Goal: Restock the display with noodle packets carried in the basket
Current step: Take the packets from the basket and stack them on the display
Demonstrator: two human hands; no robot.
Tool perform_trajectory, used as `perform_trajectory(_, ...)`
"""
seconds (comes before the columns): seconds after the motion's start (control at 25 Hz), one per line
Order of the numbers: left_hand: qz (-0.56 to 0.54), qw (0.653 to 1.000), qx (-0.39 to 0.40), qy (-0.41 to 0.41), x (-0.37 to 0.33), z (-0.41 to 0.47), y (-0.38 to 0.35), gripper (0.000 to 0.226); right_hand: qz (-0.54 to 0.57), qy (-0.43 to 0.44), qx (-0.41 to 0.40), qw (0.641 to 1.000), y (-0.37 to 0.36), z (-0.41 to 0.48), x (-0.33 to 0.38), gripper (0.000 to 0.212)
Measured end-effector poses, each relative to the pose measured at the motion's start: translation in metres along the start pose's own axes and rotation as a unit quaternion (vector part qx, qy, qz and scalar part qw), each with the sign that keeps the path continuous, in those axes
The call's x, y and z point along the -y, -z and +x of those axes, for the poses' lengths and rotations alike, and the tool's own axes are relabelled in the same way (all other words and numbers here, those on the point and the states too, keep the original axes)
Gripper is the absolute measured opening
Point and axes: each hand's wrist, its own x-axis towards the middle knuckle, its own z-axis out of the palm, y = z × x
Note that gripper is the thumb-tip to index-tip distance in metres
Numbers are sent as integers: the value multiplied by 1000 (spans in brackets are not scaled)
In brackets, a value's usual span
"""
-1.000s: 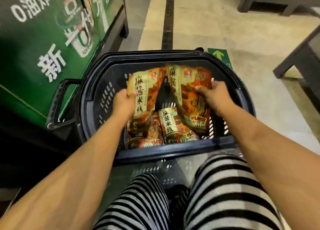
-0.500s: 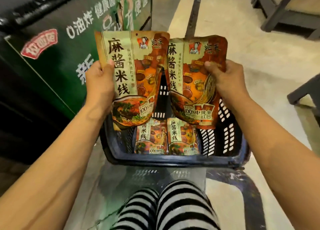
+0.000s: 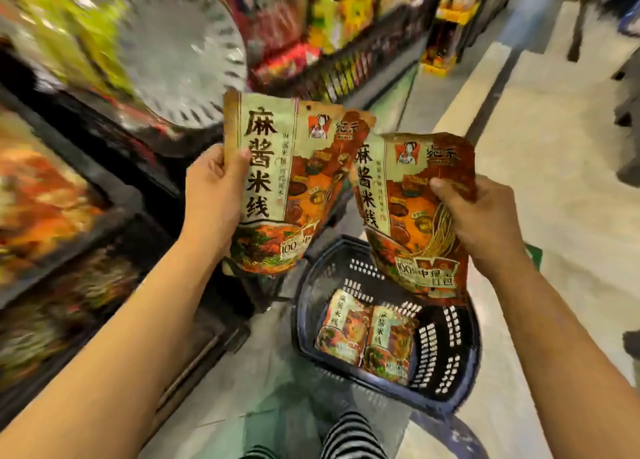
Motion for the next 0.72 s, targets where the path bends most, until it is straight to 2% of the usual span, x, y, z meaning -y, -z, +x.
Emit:
perform_trajectory(0.16, 13, 996, -76, -47, -120, -21, 61, 15, 36, 4, 24, 999, -9, -16, 110, 12)
perform_trajectory(0.36, 22, 983, -157, -89, -211, -68, 131, 16, 67, 18, 90, 994, -43, -50, 182, 14)
perform_trajectory(0.52, 62, 956, -267, -106, -244, -103, 184, 22, 101, 39, 179, 978, -74, -64, 220, 14)
perform_trajectory(0.64, 168, 926, -323, -96, -253, -124, 206, 25, 106, 47, 236, 965, -97, -64, 235, 10)
perform_trajectory(0.72, 219, 894, -385, -72, -250, -138, 225, 23, 83, 61, 268, 958, -113, -64, 248, 9)
